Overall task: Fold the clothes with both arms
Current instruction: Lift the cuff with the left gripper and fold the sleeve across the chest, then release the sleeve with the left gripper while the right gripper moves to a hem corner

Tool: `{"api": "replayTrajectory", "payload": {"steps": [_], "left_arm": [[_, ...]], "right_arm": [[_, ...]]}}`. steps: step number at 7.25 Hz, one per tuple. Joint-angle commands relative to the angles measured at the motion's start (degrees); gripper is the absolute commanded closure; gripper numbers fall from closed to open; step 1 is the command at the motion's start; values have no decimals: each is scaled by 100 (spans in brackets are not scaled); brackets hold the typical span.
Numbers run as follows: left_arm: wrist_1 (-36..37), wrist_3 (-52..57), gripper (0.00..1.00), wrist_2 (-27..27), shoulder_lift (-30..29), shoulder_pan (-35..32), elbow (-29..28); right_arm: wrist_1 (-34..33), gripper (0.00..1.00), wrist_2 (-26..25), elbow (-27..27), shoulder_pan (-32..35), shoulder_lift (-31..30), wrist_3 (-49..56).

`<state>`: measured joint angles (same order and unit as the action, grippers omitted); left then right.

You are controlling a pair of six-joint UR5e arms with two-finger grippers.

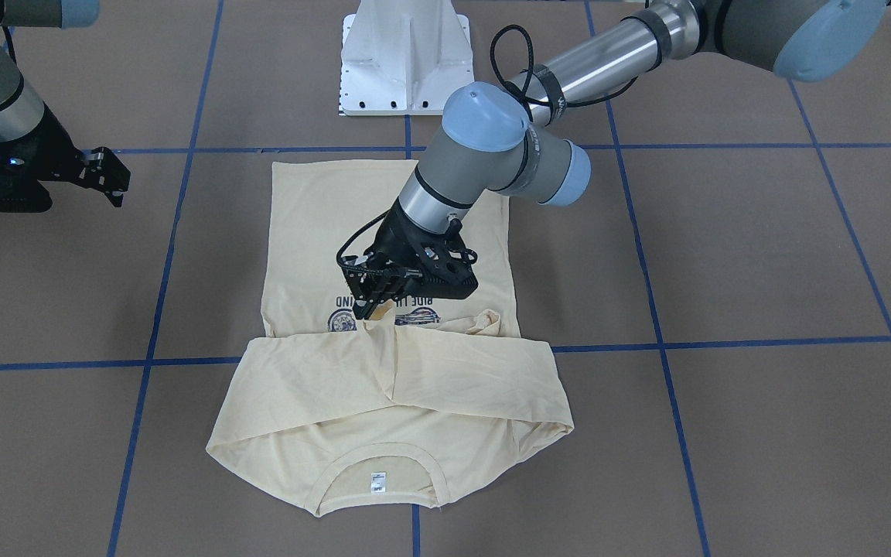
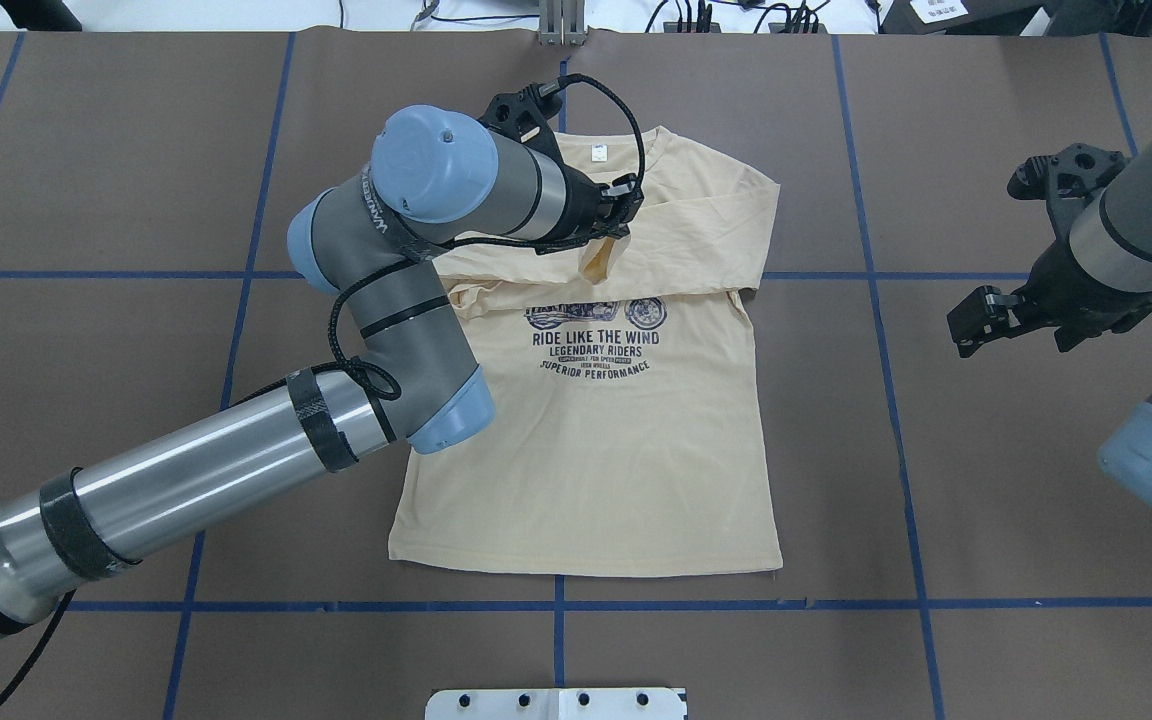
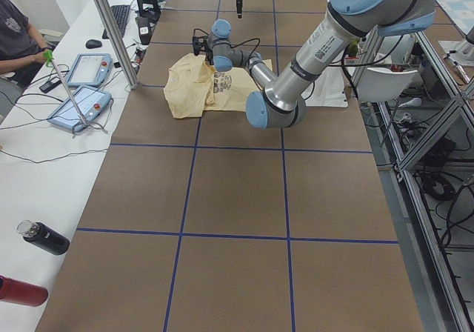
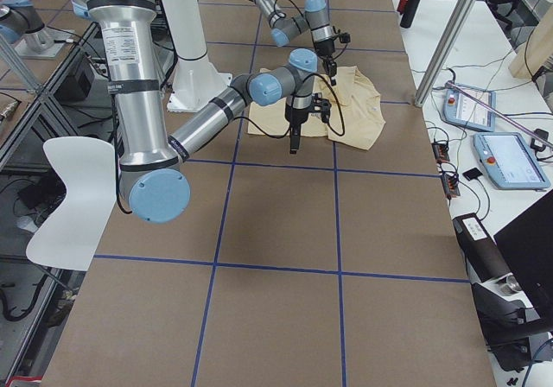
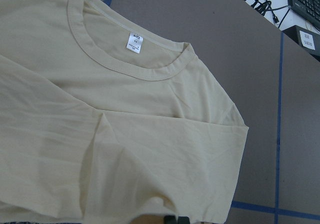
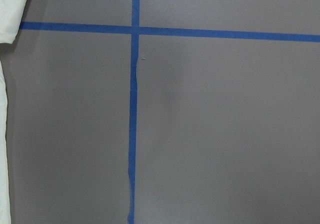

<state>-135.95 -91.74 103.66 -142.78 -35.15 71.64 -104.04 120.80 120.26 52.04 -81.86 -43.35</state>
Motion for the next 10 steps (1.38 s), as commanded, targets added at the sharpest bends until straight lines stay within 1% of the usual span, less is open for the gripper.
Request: {"api": "replayTrajectory", "payload": {"steps": [1, 2, 4, 5, 6, 7, 8, 9, 10], "left_arm": [[-1165, 25, 0, -13, 14, 104, 147], [-1431, 242, 0, -21, 40, 174, 139], [-1408, 393, 0, -109, 399, 175, 166], [-1364, 394, 0, -83, 635, 157, 348], [-1042, 385, 0, -65, 1021, 157, 898], [-47, 394, 0, -39, 1225, 149, 1626], [790, 403, 0, -39, 1566, 157, 2382], [1199, 403, 0, -39, 2031, 157, 3059], [1481, 412, 0, -39, 2514, 175, 3640]], "right_arm": [[7, 0, -12, -81, 0, 21, -7], [85, 0, -12, -90, 0, 21, -16], [409, 0, -3, -134, -1, 21, -51], [742, 0, -3, -204, 0, 30, -86], [1119, 0, 58, -231, -9, 13, -121], [1367, 0, 293, -205, -9, 12, -426], [2013, 0, 269, -196, -227, -57, -1064], [2628, 0, 52, -205, -577, -119, -1688], [2965, 0, -290, -196, -1033, -128, -2147]]}}
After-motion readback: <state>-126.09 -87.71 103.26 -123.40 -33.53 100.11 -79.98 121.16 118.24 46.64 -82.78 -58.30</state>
